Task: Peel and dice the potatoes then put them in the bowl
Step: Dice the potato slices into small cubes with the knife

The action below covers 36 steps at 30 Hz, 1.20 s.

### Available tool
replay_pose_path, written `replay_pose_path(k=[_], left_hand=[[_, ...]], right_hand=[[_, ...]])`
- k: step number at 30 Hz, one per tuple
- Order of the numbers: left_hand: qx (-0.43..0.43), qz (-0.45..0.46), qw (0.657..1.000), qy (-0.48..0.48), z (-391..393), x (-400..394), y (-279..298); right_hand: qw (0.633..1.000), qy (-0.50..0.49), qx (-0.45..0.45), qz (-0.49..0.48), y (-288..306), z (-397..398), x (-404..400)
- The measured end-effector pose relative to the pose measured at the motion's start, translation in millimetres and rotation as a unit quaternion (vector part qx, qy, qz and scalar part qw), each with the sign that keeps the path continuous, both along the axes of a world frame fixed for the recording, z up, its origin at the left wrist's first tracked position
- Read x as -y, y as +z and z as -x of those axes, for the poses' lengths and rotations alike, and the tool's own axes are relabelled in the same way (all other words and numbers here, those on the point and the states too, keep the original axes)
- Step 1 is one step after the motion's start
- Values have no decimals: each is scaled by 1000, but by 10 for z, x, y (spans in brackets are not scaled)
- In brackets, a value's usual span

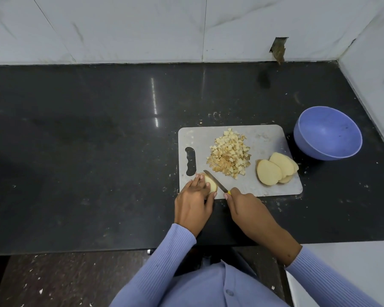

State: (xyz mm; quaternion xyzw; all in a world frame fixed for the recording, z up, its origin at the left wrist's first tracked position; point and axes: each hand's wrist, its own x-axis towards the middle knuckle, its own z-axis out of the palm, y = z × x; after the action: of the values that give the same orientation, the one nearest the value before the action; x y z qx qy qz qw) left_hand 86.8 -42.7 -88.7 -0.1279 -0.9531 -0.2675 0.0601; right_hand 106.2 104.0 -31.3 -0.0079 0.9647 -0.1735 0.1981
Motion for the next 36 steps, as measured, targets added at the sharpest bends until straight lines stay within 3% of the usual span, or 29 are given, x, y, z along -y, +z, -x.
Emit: replay_pose_path(k=[13,29,36], left_hand=[[-24,86,996,-14,-4,-37,90],[-84,107,991,-17,-21,4,22],[-98,101,990,-19,-11,14,-5]], right_hand=[[990,-29,107,-84,95,-382,-50],[995,-61,46,-57,152,-475,-137],[997,-79,-5,-4,99,-265,18]])
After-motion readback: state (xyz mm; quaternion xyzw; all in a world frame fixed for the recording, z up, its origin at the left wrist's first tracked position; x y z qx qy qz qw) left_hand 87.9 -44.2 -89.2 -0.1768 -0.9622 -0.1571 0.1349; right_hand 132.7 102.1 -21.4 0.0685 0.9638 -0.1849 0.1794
